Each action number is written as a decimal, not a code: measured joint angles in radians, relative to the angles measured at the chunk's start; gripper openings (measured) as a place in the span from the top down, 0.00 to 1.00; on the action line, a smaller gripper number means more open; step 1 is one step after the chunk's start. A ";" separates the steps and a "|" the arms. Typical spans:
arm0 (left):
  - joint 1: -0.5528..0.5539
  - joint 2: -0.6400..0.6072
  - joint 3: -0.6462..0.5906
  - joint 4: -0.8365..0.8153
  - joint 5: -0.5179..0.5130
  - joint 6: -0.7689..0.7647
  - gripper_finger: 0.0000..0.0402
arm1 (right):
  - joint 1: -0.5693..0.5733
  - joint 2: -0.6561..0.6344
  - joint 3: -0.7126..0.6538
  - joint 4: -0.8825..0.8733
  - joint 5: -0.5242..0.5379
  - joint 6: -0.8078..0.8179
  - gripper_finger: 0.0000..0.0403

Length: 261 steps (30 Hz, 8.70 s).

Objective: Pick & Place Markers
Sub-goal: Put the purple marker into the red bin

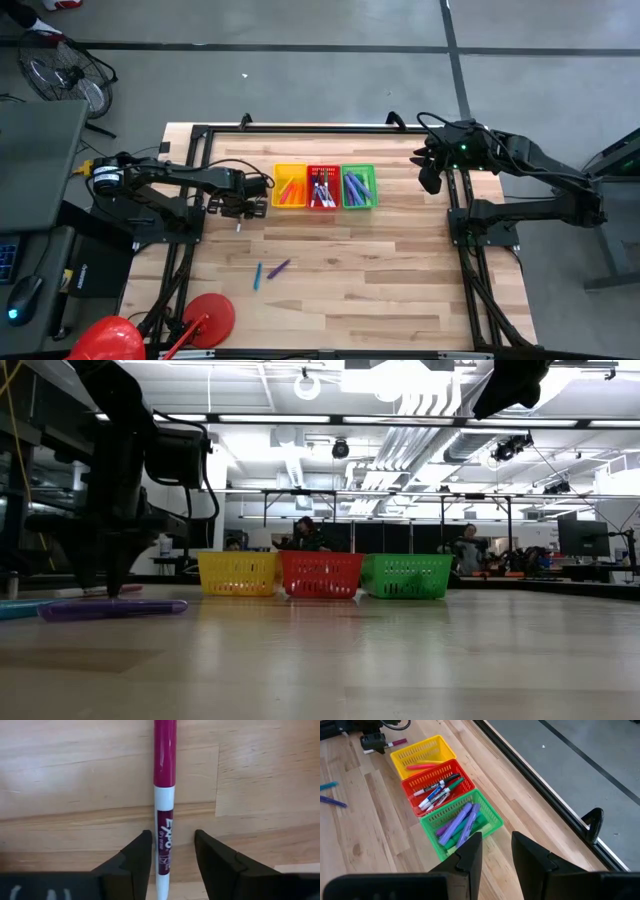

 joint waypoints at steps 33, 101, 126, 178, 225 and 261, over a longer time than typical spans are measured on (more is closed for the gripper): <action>-0.001 0.026 0.003 0.014 0.005 0.079 0.92 | 0.000 0.000 0.000 0.000 0.005 -0.006 0.77; -0.001 0.021 0.183 -0.081 -0.192 0.272 0.95 | 0.000 -0.001 0.000 0.001 -0.004 0.000 0.77; 0.000 -0.058 0.566 -0.227 -0.475 0.426 0.96 | 0.000 0.105 0.000 0.222 -0.171 -0.033 0.77; -0.053 0.003 0.714 0.603 -0.189 0.988 0.95 | -0.074 0.544 0.000 1.185 -0.676 0.066 0.56; -0.053 -0.085 0.713 0.248 -0.438 0.961 0.57 | -0.119 0.544 0.000 1.056 -0.638 0.126 0.93; -0.053 -0.254 0.713 0.018 -0.854 0.930 0.56 | -0.041 0.838 0.012 0.807 -0.239 0.862 0.93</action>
